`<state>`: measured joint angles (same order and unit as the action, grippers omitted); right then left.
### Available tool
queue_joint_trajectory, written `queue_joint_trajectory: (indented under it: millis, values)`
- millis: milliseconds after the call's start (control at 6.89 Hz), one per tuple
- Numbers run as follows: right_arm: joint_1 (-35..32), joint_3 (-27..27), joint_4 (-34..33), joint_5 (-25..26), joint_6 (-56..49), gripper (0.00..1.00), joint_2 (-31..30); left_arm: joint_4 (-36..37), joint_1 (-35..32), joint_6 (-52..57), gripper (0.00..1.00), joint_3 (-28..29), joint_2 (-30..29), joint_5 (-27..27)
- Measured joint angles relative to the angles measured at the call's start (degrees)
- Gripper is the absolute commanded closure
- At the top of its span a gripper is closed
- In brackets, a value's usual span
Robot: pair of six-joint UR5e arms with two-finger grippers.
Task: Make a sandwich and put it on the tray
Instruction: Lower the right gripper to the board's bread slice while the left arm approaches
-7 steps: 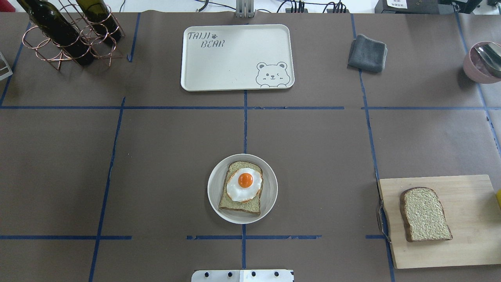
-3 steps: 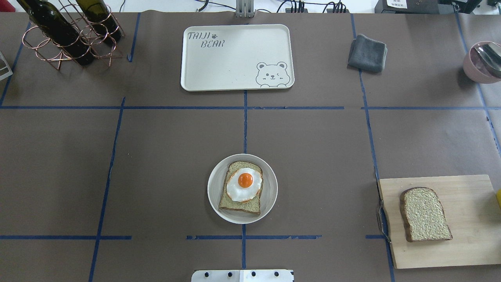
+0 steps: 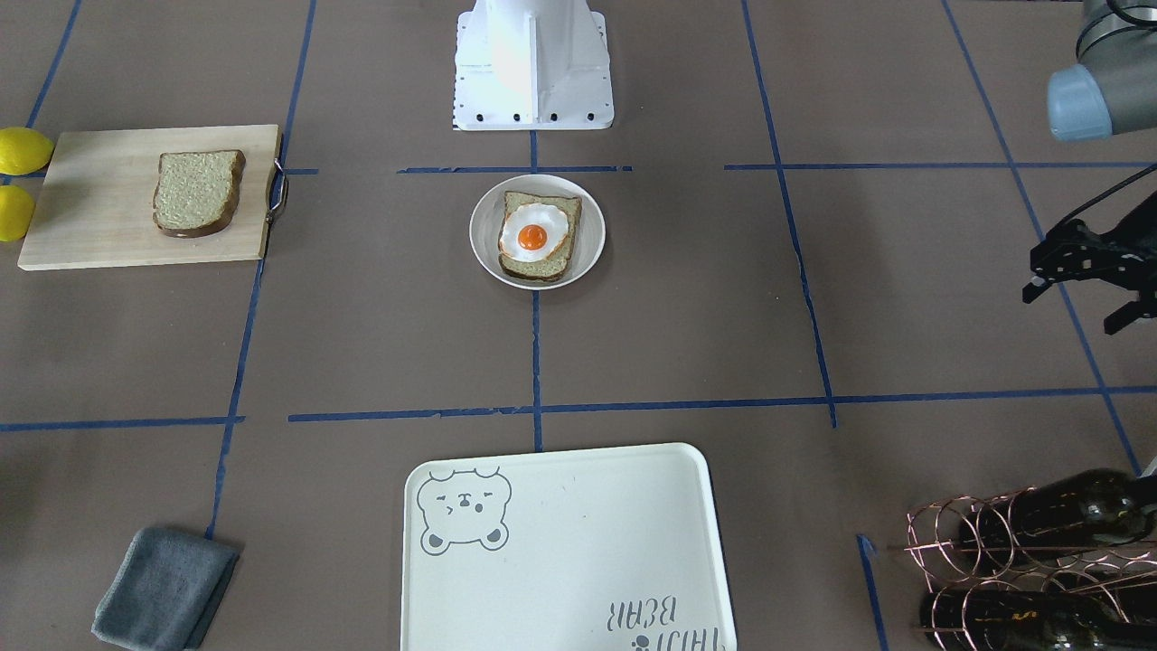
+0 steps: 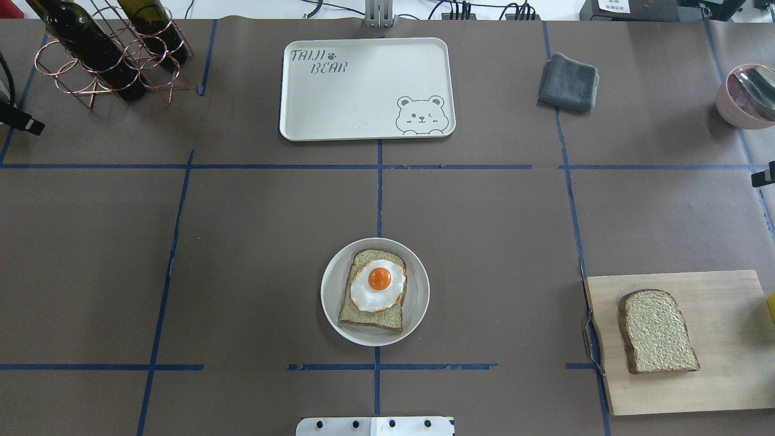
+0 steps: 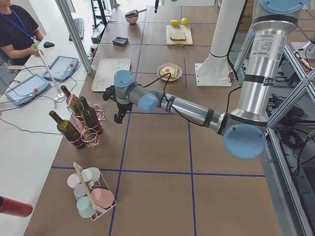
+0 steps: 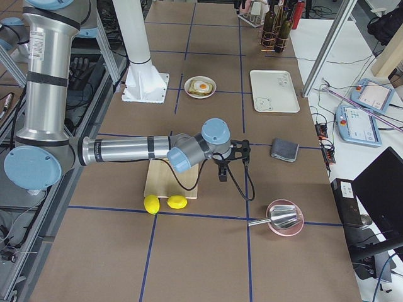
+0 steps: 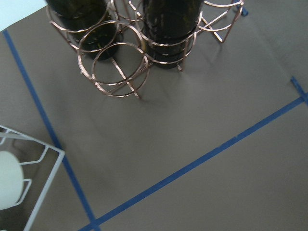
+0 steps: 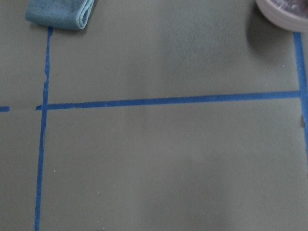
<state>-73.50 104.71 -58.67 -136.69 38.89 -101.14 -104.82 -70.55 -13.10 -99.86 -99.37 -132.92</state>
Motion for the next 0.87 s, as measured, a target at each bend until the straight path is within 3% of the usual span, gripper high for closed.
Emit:
queue_joint_trajectory:
  millis: [290, 435, 871]
  values:
    - [10.9, 7.8, 1.5, 4.8, 13.2, 0.0, -4.6, -0.7, 5.3, -12.2, 0.0, -3.9, -0.7, 0.1]
    - [18.1, 10.0, 4.5, 9.6, 20.0, 0.0, -6.6, -1.9, 7.2, -16.5, 0.0, -5.0, -1.0, 0.2]
    - [35.6, 9.1, 19.7, 23.7, 32.5, 0.02, -13.5, -4.2, 11.1, -25.4, 0.0, -5.7, -3.1, 1.6]
